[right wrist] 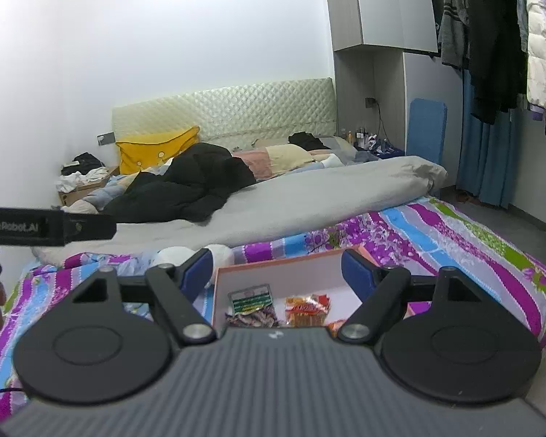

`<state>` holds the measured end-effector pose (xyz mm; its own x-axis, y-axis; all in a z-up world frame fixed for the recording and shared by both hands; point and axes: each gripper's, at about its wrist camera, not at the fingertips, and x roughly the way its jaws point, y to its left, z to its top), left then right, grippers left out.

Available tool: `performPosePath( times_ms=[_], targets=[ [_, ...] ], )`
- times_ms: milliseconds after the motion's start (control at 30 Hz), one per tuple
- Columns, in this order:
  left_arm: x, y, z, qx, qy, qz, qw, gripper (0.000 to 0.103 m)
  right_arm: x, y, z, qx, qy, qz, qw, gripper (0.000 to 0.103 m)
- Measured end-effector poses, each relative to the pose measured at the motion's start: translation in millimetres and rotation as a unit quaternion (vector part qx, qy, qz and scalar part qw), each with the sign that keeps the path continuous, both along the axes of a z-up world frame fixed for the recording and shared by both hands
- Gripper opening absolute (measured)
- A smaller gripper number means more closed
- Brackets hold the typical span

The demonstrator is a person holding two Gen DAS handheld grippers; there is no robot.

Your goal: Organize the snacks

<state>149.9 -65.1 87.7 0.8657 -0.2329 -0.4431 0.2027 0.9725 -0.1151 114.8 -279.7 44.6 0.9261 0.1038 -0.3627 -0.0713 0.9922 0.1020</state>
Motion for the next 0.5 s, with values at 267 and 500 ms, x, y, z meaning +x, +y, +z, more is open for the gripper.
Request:
performPosePath(
  times_ms=[267, 500],
  targets=[
    [-44, 8, -15, 0.006, -0.006, 0.001, 1.0, 0.103, -35, 0, -23, 0.016, 0.016, -0.003, 1.0, 0.079],
    [-61, 10, -45, 0.01, 0.011, 0.003, 0.9999, 0.103, -61, -1, -49, 0.047, 0.028, -0.011, 0.998, 0.079]
  ],
)
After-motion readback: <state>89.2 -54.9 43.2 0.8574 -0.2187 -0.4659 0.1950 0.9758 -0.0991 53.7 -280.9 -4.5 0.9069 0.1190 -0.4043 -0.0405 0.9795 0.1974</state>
